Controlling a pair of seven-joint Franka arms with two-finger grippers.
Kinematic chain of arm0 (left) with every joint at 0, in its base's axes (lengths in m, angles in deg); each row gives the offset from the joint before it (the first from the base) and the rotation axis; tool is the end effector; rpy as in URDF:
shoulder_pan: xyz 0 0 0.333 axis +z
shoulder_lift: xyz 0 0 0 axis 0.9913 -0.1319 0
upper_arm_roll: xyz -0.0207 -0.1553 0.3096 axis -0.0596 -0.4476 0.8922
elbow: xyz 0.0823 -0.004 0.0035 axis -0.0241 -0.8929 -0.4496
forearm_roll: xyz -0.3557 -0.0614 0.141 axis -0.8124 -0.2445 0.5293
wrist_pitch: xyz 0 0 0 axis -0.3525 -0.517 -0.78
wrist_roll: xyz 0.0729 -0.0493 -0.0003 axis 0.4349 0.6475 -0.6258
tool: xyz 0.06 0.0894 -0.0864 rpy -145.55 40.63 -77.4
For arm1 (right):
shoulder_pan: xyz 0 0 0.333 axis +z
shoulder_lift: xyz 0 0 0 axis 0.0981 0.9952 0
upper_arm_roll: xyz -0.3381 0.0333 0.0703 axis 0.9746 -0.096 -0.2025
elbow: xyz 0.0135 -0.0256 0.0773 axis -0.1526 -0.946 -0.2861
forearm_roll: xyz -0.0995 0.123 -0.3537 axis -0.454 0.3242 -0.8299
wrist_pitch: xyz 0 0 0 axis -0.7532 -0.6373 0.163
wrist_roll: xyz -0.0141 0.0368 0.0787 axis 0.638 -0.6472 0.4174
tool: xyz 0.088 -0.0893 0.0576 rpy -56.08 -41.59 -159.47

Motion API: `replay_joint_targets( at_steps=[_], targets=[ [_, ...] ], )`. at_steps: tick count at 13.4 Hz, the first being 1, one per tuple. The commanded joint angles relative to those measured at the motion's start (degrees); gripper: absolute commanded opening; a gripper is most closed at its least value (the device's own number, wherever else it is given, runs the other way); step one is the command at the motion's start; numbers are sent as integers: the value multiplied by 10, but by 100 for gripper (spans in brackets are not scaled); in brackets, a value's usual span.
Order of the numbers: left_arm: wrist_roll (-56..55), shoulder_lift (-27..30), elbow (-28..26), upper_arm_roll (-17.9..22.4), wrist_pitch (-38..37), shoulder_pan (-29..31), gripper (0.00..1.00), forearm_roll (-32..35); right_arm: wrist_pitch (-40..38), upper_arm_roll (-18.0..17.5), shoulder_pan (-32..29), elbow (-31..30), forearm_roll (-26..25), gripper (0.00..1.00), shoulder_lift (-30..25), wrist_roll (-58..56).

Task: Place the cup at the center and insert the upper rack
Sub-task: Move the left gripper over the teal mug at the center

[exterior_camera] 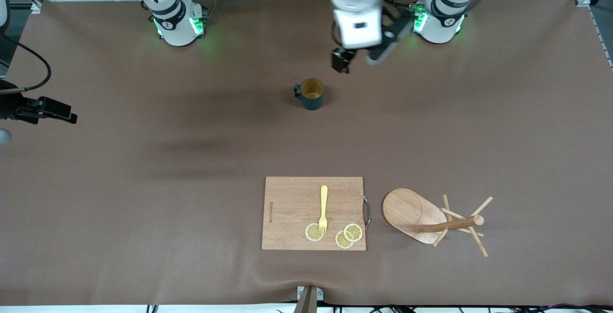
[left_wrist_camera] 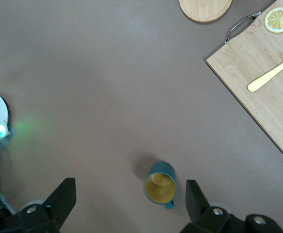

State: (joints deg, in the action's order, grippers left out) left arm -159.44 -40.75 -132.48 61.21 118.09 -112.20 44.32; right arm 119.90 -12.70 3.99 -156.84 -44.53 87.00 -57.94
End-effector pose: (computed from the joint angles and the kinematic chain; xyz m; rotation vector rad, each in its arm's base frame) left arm 0.4050 -0.4546 0.5555 -2.6966 -1.2605 -0.0544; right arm 0.5887 -0.0497 0.5783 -3.0826 0.0377 0.1443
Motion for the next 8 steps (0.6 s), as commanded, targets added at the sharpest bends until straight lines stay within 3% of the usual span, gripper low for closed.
replay_joint_targets(
  at_steps=[1, 4, 8],
  targets=[
    [-100, -72, 70, 47, -11, -109, 100, 52, -7, -5, -6, -1, 0, 100, -8, 9],
    [-175, -126, 98, 153, -12, -255, 100, 66, -7, -6, -4, 0, -15, 100, -8, 9],
    [-241, -218, 140, 195, -12, -350, 100, 110, -6, -7, -7, 8, -36, 100, -2, 10]
  ],
)
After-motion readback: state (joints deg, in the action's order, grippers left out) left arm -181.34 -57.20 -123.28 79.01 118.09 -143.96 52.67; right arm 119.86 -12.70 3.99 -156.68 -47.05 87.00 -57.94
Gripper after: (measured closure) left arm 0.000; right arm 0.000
